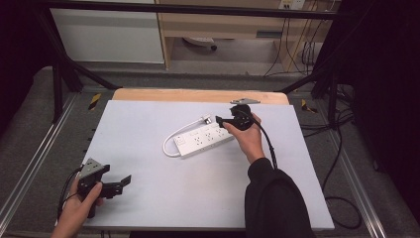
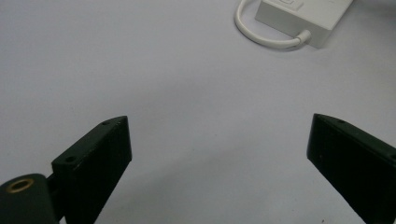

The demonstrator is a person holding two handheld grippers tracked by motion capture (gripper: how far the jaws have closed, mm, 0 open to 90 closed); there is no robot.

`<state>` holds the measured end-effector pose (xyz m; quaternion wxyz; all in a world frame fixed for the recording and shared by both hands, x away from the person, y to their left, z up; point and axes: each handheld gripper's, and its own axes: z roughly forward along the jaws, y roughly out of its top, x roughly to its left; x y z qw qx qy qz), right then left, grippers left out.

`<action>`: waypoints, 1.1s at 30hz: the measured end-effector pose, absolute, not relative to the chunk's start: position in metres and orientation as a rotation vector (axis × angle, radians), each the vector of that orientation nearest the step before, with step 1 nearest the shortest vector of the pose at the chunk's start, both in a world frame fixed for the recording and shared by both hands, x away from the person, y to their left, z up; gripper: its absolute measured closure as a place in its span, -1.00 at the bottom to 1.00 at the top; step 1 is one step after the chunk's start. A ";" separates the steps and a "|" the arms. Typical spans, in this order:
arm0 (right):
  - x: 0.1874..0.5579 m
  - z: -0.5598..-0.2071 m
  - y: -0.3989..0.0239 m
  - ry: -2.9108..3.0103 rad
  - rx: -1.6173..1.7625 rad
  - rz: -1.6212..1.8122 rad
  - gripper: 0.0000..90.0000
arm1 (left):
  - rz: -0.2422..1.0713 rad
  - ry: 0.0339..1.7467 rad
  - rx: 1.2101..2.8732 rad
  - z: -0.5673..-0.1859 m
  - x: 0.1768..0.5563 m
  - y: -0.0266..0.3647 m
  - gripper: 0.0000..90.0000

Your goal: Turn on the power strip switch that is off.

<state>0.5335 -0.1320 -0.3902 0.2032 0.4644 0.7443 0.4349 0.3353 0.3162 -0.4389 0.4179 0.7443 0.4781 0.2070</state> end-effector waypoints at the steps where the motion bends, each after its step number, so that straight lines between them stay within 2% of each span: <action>1: 0.533 -0.389 -0.133 2.077 1.301 1.209 -0.60 | 0.520 1.201 1.867 -0.439 0.335 0.316 -0.85; 5: 0.530 -0.383 -0.138 2.079 1.333 1.181 -0.78 | 0.518 1.204 1.870 -0.439 0.335 0.316 -0.85; 9: 0.526 -0.378 -0.143 2.080 1.349 1.193 -0.86 | 0.516 1.203 1.872 -0.440 0.336 0.316 -0.85; 33: 0.489 -0.346 -0.187 2.061 1.313 1.276 -0.87 | 0.521 1.207 1.884 -0.441 0.336 0.316 -0.85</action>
